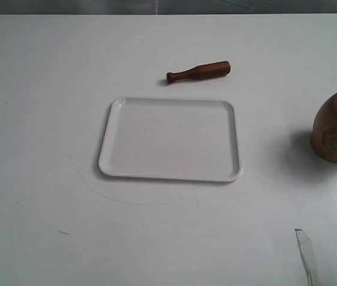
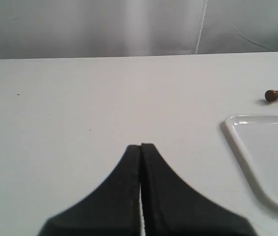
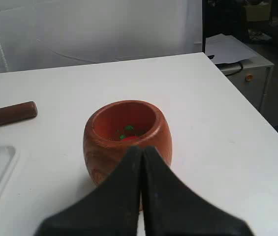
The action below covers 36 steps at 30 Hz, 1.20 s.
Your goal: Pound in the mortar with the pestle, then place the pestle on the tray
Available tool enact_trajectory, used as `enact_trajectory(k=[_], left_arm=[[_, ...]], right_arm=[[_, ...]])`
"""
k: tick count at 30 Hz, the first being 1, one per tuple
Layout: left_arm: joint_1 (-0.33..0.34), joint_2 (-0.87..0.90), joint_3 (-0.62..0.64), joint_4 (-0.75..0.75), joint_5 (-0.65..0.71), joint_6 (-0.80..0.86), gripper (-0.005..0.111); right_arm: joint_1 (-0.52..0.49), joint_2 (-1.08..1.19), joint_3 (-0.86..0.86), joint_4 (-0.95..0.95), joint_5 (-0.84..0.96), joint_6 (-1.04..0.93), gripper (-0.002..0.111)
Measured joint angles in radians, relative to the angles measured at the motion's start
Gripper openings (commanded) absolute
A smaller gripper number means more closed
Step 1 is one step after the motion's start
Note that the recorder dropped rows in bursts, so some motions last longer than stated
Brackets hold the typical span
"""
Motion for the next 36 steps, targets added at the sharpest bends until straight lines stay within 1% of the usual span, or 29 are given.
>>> enact_trajectory(k=[13,16,19,26,29,31,33,34,36], left_arm=[[0.0,0.0,0.0,0.0,0.0,0.0,0.0],[0.0,0.0,0.0,0.0,0.0,0.0,0.0],[0.0,0.0,0.0,0.0,0.0,0.0,0.0],[0.0,0.0,0.0,0.0,0.0,0.0,0.0],[0.0,0.0,0.0,0.0,0.0,0.0,0.0],[0.0,0.0,0.0,0.0,0.0,0.0,0.0],[0.0,0.0,0.0,0.0,0.0,0.0,0.0],[0.0,0.0,0.0,0.0,0.0,0.0,0.0],[0.0,0.0,0.0,0.0,0.0,0.0,0.0]], right_arm=[[0.0,0.0,0.0,0.0,0.0,0.0,0.0],[0.0,0.0,0.0,-0.034,-0.029,-0.018,0.0],[0.0,0.0,0.0,-0.004,-0.185,-0.013,0.0],[0.0,0.0,0.0,0.284,-0.548,0.014,0.0],[0.0,0.0,0.0,0.416,-0.669,0.049,0.0],[0.0,0.0,0.0,0.472,-0.714,0.08,0.0],[0.0,0.0,0.0,0.47,-0.733,0.13,0.0],[0.0,0.0,0.0,0.43,-0.755,0.168,0.0],[0.0,-0.002,0.002,0.274,-0.855,0.222,0.0]])
